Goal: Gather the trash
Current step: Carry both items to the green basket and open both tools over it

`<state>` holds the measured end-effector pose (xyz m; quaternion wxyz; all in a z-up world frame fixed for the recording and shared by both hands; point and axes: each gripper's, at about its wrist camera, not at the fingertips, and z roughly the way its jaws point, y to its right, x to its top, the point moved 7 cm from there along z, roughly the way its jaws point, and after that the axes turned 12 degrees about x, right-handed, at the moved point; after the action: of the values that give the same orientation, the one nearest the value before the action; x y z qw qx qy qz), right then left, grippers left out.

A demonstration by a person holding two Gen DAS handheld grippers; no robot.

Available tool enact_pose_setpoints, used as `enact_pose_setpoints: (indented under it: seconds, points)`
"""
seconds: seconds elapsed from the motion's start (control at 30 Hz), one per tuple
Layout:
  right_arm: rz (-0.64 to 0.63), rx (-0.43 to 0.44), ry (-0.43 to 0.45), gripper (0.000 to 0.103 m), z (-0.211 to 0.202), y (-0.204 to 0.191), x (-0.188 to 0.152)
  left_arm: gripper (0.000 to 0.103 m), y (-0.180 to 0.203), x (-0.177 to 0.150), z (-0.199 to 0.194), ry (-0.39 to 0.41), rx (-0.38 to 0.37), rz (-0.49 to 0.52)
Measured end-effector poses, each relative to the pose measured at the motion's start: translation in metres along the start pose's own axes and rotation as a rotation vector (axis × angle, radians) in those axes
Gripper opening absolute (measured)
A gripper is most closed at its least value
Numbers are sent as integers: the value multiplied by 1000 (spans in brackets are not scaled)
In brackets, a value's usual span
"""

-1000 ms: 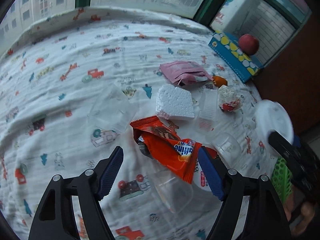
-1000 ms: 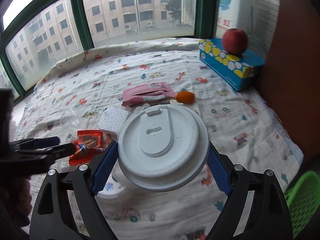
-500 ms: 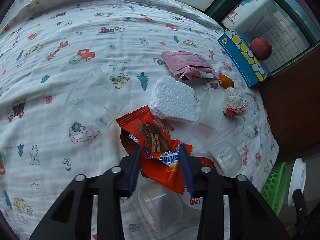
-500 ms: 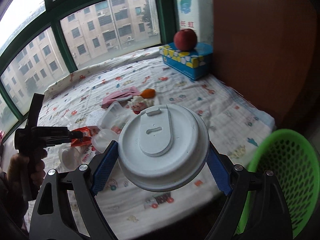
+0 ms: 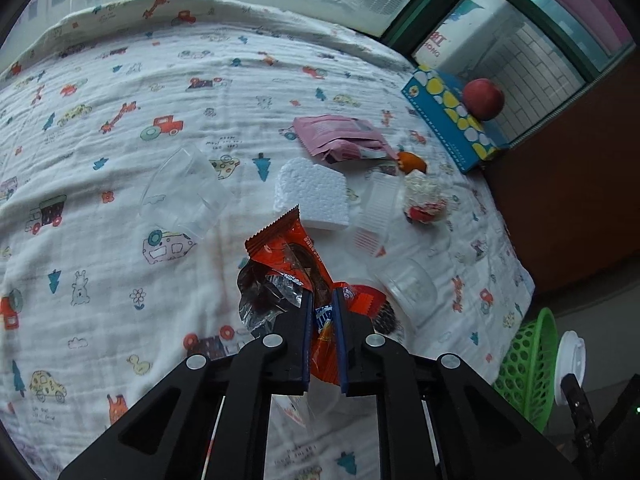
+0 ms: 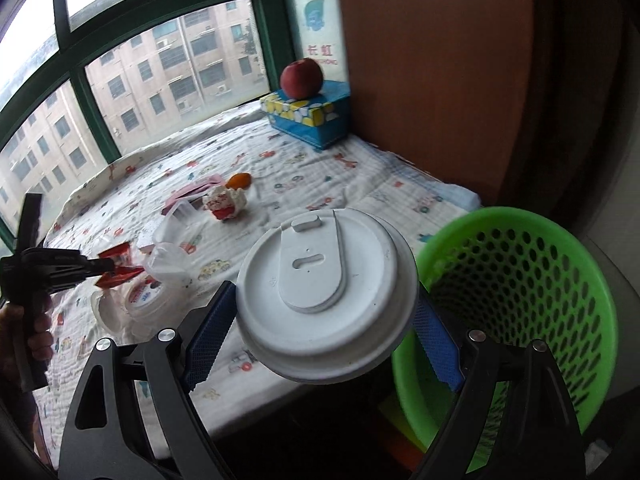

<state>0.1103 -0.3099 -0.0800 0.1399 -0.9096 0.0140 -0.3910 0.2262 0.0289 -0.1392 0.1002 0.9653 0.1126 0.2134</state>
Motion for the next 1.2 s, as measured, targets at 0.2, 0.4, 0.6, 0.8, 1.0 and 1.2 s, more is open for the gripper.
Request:
enact_pose_setpoints:
  seconds: [0.2, 0.4, 0.6, 0.8, 1.0, 1.2]
  points:
    - [45, -41, 16, 84, -19, 26, -10, 9, 26, -8, -42, 80, -32, 68]
    - [80, -88, 21, 84, -36, 54, -19, 9, 80, -15, -78, 127, -120, 169]
    - [115, -127, 7, 85, -44, 81, -34, 9, 150, -37, -85, 114, -188, 294]
    - [155, -149, 0, 86, -51, 108, -44, 9, 217, -63, -85, 96, -237, 410]
    - [188, -152, 18, 92, -63, 125, -48, 9, 272, -87, -85, 80, -279, 514]
    - [197, -161, 36, 92, -80, 138, -52, 9, 319, -112, -79, 49, -309, 600]
